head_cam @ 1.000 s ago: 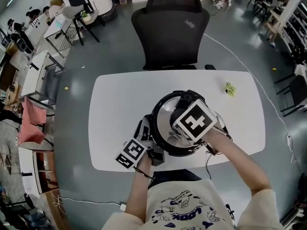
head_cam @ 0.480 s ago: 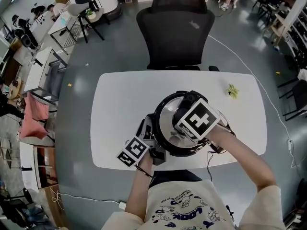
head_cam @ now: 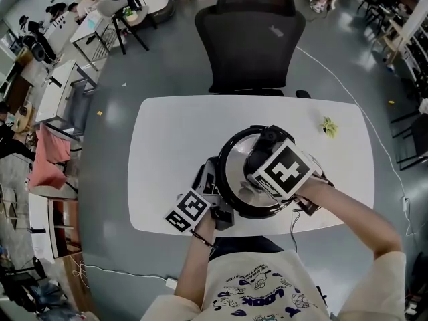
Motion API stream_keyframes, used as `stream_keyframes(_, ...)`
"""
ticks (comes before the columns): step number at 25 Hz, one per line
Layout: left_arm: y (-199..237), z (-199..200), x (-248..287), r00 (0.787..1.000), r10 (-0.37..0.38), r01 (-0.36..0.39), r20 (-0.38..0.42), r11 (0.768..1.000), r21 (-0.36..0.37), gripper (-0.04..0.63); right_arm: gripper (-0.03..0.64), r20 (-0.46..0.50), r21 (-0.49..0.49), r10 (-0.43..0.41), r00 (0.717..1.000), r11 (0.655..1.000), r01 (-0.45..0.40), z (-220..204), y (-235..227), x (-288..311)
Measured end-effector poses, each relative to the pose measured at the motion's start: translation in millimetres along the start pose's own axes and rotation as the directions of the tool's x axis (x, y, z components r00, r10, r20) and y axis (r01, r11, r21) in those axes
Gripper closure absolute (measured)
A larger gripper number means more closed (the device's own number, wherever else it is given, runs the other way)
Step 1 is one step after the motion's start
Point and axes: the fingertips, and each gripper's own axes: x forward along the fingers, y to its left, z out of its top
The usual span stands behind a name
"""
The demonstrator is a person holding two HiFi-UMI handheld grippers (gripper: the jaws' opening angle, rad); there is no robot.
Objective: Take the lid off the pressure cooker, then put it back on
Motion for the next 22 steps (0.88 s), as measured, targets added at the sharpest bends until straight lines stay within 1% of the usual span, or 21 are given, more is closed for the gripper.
stream_keyframes(8,1.1,2.9,5.8,1.0,0.006,-0.006,-0.002,1.0,0.007,0.469,0.316,-0.018,-0.037,0.011,1.0,0.999,-0.011,4.4,-1.9,2.6)
stream_keyframes(22,1.5,4.5,8.7,1.0,0.001,-0.001,-0.019,1.0,-0.001,0.469,0.319,-0.067,-0.04,0.042,0.997,0.998,-0.045,5.6,-3.8,2.3)
